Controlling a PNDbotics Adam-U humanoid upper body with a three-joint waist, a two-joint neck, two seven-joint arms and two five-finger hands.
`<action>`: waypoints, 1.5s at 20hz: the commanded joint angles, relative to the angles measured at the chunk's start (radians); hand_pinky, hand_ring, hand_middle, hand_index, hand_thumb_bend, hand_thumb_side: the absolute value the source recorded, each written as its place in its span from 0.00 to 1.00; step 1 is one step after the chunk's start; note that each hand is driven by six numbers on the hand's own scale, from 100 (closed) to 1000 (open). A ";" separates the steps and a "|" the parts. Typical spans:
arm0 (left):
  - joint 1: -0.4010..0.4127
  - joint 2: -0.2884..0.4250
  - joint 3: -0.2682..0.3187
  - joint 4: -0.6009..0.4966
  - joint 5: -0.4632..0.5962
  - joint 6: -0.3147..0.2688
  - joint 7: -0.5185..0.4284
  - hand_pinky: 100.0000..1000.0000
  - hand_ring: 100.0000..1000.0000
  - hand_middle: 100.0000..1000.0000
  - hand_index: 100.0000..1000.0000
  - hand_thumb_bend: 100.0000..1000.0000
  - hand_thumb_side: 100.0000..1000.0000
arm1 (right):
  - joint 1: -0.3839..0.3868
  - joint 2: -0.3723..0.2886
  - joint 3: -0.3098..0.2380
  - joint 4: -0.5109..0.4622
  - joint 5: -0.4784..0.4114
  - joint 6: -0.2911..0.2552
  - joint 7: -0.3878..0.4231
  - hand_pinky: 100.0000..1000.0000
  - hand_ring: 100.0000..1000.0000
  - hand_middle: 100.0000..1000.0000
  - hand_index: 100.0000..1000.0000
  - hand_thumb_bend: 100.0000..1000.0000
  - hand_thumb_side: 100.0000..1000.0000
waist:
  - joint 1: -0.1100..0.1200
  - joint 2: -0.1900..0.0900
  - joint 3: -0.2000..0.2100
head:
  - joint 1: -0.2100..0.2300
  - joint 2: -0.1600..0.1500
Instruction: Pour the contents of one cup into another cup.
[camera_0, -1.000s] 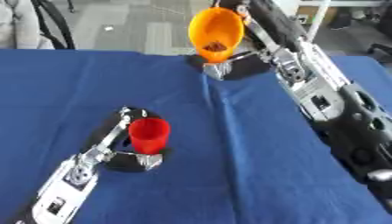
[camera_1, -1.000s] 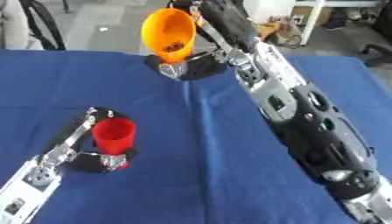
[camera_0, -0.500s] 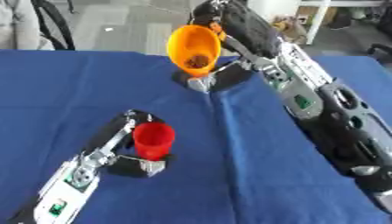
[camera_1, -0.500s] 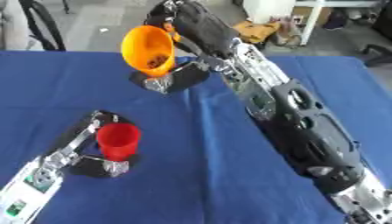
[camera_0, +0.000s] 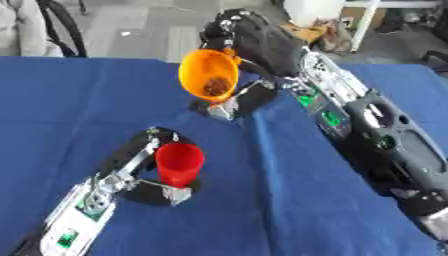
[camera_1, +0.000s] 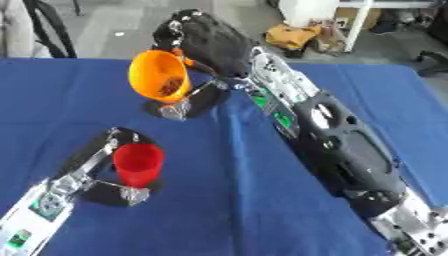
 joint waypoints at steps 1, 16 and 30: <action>-0.019 0.004 0.000 -0.024 -0.003 -0.003 -0.001 0.00 0.14 0.27 0.64 0.28 0.24 | -0.027 -0.007 -0.005 0.007 0.044 -0.009 -0.030 0.52 0.42 0.34 0.35 0.00 0.87 | 0.003 -0.015 0.001 | -0.002 -0.008; -0.026 0.000 -0.003 -0.025 -0.003 -0.008 -0.011 0.00 0.14 0.27 0.64 0.27 0.24 | -0.070 0.013 0.027 -0.004 0.300 -0.082 -0.038 0.55 0.48 0.41 0.39 0.00 0.83 | 0.000 -0.020 0.003 | -0.003 -0.016; -0.028 -0.003 -0.002 -0.020 -0.002 -0.005 -0.012 0.00 0.14 0.27 0.64 0.27 0.24 | -0.082 0.037 0.042 0.063 0.550 -0.073 -0.112 0.56 0.53 0.44 0.39 0.00 0.78 | -0.004 -0.020 0.005 | 0.002 -0.018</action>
